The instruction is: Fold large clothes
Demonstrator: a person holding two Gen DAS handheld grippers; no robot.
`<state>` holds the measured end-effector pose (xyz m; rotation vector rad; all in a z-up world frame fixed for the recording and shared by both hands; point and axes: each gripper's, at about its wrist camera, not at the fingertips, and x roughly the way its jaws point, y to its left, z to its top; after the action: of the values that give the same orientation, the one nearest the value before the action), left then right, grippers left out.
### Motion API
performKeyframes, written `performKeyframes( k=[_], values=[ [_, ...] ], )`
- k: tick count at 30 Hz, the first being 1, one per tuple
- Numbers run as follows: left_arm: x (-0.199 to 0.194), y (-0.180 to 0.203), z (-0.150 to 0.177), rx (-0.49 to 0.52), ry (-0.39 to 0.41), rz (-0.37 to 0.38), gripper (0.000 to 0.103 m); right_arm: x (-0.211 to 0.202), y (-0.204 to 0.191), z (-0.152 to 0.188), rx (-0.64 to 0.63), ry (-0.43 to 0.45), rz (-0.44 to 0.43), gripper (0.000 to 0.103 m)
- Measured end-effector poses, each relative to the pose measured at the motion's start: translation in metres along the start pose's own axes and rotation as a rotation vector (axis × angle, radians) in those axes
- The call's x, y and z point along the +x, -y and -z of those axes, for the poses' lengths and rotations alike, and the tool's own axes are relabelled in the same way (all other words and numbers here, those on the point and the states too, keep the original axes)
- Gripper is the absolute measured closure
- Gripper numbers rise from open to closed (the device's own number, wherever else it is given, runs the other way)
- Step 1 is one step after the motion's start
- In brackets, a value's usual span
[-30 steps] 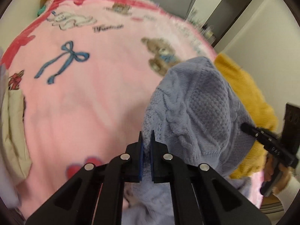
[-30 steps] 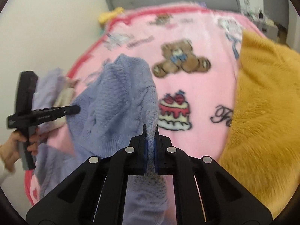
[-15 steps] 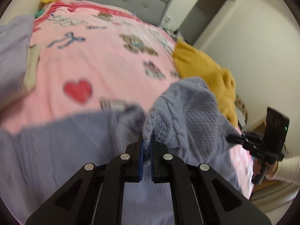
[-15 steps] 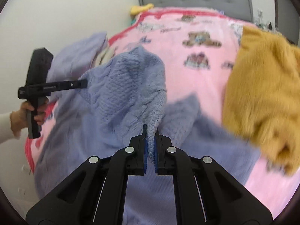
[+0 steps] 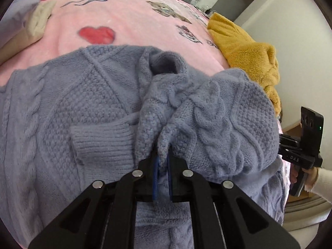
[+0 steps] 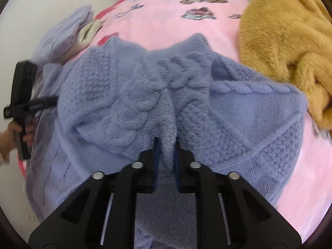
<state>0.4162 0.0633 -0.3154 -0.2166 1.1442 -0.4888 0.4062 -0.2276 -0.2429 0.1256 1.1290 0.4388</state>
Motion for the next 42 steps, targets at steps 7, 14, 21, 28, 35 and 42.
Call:
performKeyframes(
  k=[7, 14, 21, 28, 35, 42],
  values=[
    [-0.032, 0.019, -0.001, 0.108, 0.023, 0.002, 0.037, -0.048, -0.017, -0.036, -0.155, -0.033, -0.169, 0.035],
    [-0.046, 0.075, 0.012, 0.162, 0.097, 0.1, 0.018, -0.011, -0.042, -0.13, -0.344, -0.131, -0.275, 0.034],
    [-0.005, 0.092, 0.035, 0.008, 0.044, 0.19, 0.017, 0.071, -0.08, -0.183, -0.586, -0.477, -0.273, 0.035],
    [0.012, 0.085, 0.048, -0.134, 0.057, 0.214, 0.009, 0.085, -0.079, -0.177, -0.539, -0.657, -0.381, 0.073],
    [0.013, 0.077, 0.05, -0.17, 0.036, 0.238, 0.007, 0.039, -0.083, -0.179, -0.548, -0.489, -0.387, 0.077],
    [-0.029, 0.055, 0.068, -0.152, 0.008, 0.294, 0.007, -0.045, -0.135, -0.128, -0.755, -0.212, -0.294, 0.078]
  ],
)
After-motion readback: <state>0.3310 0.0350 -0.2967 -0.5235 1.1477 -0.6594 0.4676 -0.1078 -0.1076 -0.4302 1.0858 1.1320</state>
